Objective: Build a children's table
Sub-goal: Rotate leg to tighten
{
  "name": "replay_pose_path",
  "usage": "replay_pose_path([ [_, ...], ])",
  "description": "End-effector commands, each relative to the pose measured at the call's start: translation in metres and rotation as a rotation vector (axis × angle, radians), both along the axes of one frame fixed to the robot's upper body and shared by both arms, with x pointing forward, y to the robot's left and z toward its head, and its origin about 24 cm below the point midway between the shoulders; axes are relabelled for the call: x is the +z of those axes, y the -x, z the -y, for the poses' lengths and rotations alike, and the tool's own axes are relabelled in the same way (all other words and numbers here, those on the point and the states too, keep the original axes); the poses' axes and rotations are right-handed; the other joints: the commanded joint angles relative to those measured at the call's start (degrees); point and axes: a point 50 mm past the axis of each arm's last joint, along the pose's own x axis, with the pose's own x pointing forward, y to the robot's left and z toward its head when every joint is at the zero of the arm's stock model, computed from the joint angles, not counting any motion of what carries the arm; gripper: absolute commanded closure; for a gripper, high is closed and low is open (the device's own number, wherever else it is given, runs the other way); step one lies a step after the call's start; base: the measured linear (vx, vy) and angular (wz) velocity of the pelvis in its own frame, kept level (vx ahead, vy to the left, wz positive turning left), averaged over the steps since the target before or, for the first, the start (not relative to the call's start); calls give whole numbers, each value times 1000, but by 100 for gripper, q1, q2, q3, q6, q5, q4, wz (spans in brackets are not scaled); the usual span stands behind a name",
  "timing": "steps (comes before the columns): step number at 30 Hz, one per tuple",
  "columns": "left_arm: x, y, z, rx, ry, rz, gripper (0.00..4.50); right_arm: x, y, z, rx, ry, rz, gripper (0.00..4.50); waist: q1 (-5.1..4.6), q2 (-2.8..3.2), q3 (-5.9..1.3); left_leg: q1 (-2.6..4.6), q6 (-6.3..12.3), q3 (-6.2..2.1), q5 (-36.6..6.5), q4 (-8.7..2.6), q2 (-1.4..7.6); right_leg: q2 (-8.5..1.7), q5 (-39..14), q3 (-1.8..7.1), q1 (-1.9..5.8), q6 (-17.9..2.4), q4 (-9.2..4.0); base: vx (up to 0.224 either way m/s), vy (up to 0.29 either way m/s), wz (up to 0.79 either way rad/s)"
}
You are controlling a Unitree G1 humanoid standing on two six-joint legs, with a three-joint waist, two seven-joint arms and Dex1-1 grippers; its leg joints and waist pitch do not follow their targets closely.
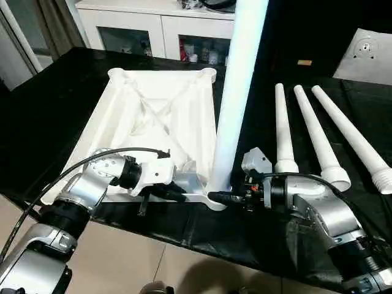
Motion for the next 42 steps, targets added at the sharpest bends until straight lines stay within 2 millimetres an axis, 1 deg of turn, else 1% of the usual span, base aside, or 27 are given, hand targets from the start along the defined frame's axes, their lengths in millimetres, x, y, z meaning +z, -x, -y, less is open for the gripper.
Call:
replay_pose_path([
  [1, 8, 1, 9, -77, 22, 12, 450, 3, -3, -1, -24, -23, 8, 183, -3, 4, -419, 44, 255, -96, -735, -378, 320, -502, -705, 301, 335, -1284, -376, 0, 0, 0],
  [6, 10, 1, 16, -28, 92, 14, 450, 1, 5, -5, -41, -45, -7, 185, 8, 11, -420, 54, 236, -94, -759, -381, 328, -509, -697, 307, 333, -1293, -383, 0, 0, 0],
  [9, 11, -2, 28, 56, 134, 42, 450, -6, 10, -12, -139, -36, -4, 185, -2, 2, -409, 61, 215, -102, -781, -399, 337, -503, -696, 306, 317, -1296, -382, 0, 0, 0],
  [10, 10, -5, 33, 111, 146, 54, 450, -8, 8, -16, -218, -38, 1, 185, -16, 22, -403, 63, 159, -105, -823, -402, 321, -508, -838, 307, 315, -1268, -392, 0, 0, 0],
  [11, 10, -7, 36, 148, 154, 62, 450, -10, 6, -18, -272, -39, 3, 185, -50, 10, -380, 53, 101, -109, -937, -420, 306, -500, -1088, 300, 319, -1202, -432, 0, 0, 0],
  [12, 10, -9, 44, 189, 190, 73, 450, -11, 3, -23, -343, -55, -6, 185, -57, 25, -372, 68, 54, -110, -1018, -427, 303, -500, -1259, 302, 308, -1160, -452, 0, 0, 0],
  [13, 10, -11, 49, 215, 215, 80, 450, -12, 2, -26, -389, -66, -15, 186, -79, 0, -362, 68, -9, -114, -1141, -434, 285, -513, -1574, 300, 315, -1062, -491, 0, 0, 0],
  [14, 10, -16, 63, 306, 268, 83, 450, -13, -2, -34, -483, -86, -14, 186, -105, 14, -366, 60, -54, -122, -1133, -443, 283, -513, -1679, 300, 320, -980, -508, 0, 0, 0],
  [16, 9, -18, 68, 345, 273, 91, 450, -16, -5, -35, -553, -83, -28, 186, -142, 7, -376, 67, -65, -126, -1118, -435, 271, -509, -1644, 303, 307, -964, -517, 0, 0, 0],
  [18, 9, -20, 72, 369, 275, 97, 450, -18, -7, -36, -601, -78, -40, 186, -186, -1, -389, 28, 13, -127, -986, -432, 259, -491, -1400, 306, 338, -948, -502, 0, 0, 0],
  [19, 11, -30, 82, 520, 314, 132, 450, -24, -11, -36, -730, -46, -55, 186, -211, 41, -399, 39, 35, -117, -905, -415, 259, -480, -1190, 308, 317, -1002, -488, 0, 0, 0],
  [20, 17, -40, 89, 667, 352, 187, 450, -26, -14, -37, -833, -21, -59, 186, -217, 21, -404, 44, 46, -117, -849, -406, 247, -470, -1094, 295, 326, -1041, -496, 0, 0, 0],
  [21, 17, -40, 89, 667, 352, 187, 450, -26, -14, -37, -833, -21, -59, 186, -224, 23, -408, 49, 54, -103, -813, -399, 242, -459, -1058, 303, 315, -1053, -498, 0, 0, 0],
  [22, 20, -43, 90, 696, 365, 205, 450, -26, -14, -38, -846, -39, -63, 186, -184, 28, -427, 76, 98, -100, -808, -388, 235, -467, -1063, 304, 316, -1054, -514, 0, 0, 0],
  [24, 22, -43, 92, 687, 368, 223, 450, -24, -14, -40, -853, -69, -62, 186, -159, 45, -449, 18, 192, -120, -612, -392, 249, -482, -745, 305, 366, -1036, -470, 0, 0, 0],
  [25, 22, -42, 93, 662, 367, 219, 450, -23, -15, -39, -864, -66, -55, 130, -167, 33, -459, 12, 256, -119, -519, -386, 246, -469, -492, 299, 370, -1056, -444, 0, 0, 0],
  [26, 22, -40, 94, 638, 367, 213, 450, -23, -15, -38, -871, -64, -51, 116, -165, 44, -458, 13, 305, -117, -485, -381, 244, -472, -387, 299, 367, -1087, -436, 0, 0, 0],
  [29, 22, -36, 96, 568, 374, 219, 450, -23, -14, -37, -879, -58, -56, 106, -167, 63, -438, 20, 327, -120, -672, -398, 249, -482, -608, 287, 360, -1078, -468, 0, 0, 0],
  [30, 22, -33, 98, 536, 383, 219, 450, -23, -14, -37, -885, -53, -56, 94, -216, 34, -429, -21, 290, -132, -712, -420, 237, -481, -721, 275, 403, -1038, -466, 0, 0, 0],
  [31, 21, -30, 100, 494, 382, 225, 450, -22, -15, -35, -894, -42, -37, 82, -211, 51, -441, 16, 276, -129, -741, -410, 245, -485, -746, 279, 380, -1039, -479, 0, 0, 0],
  [32, 20, -27, 102, 467, 386, 221, 450, -21, -16, -34, -899, -29, -8, 82, -264, 33, -438, 10, 262, -124, -735, -408, 246, -476, -736, 289, 374, -1058, -475, 0, 0, 0],
  [33, 18, -25, 103, 454, 391, 210, 450, -19, -17, -30, -923, -11, 30, 72, -261, 47, -433, 16, 268, -124, -752, -406, 245, -480, -775, 289, 365, -1069, -481, 0, 0, 0],
  [36, 19, -27, 101, 467, 394, 227, 450, -10, -18, -25, -936, -49, 58, 38, -259, 46, -429, 20, 283, -115, -741, -401, 253, -483, -796, 302, 361, -1073, -480, 0, 0, 0],
  [37, 21, -30, 98, 499, 419, 226, 450, -3, -17, -21, -962, -73, 76, 38, -262, 7, -434, 14, 311, -106, -673, -398, 254, -478, -706, 307, 363, -1069, -474, 0, 0, 0],
  [39, 27, -32, 94, 515, 466, 212, 450, 2, -15, -17, -985, -85, 101, 14, -243, 29, -434, 17, 344, -106, -593, -396, 258, -481, -642, 306, 355, -1079, -457, 0, 0, 0],
  [41, 32, -30, 90, 503, 510, 201, 396, 6, -13, -16, -990, -127, 102, 2, -227, 19, -420, 24, 363, -102, -670, -404, 255, -488, -806, 304, 344, -1063, -477, 0, 0, 0],
  [42, 32, -30, 90, 503, 510, 201, 396, 6, -13, -16, -990, -127, 102, 2, -220, 24, -417, 27, 355, -99, -696, -404, 260, -494, -871, 309, 340, -1052, -479, 0, 0, 0],
])
